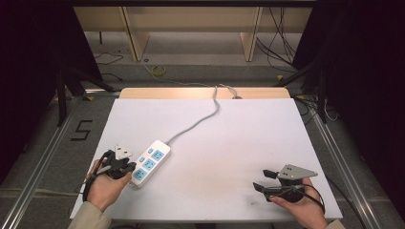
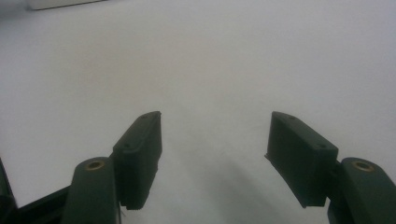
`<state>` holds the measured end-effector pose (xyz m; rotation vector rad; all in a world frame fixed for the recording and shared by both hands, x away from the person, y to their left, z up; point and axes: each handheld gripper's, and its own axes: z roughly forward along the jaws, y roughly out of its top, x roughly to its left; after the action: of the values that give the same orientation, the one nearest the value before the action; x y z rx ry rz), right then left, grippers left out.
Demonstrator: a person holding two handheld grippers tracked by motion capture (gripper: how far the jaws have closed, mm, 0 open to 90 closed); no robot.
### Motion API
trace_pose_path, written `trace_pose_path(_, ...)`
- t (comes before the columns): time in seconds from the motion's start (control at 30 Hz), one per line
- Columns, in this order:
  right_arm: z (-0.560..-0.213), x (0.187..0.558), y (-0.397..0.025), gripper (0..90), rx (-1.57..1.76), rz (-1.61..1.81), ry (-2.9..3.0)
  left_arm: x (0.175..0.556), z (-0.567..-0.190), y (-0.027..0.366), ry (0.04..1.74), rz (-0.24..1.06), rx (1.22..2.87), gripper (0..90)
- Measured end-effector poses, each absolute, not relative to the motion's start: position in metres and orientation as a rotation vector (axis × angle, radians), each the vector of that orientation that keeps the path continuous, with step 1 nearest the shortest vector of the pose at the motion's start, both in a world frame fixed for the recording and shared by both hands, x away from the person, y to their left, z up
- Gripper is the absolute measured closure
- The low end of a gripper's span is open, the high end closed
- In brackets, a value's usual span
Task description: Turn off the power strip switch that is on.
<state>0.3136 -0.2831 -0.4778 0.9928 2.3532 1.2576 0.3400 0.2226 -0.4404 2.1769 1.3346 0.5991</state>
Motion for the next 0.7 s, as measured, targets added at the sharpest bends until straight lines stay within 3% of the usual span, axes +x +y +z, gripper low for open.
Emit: trace_pose_path(0.7, -0.4780, 0.3138, -0.2828, 36.2, 0.994, 1.257, 2.352, 0.3464, -0.4451, 0.2287, 1.326, 0.609, 2.204, 89.5)
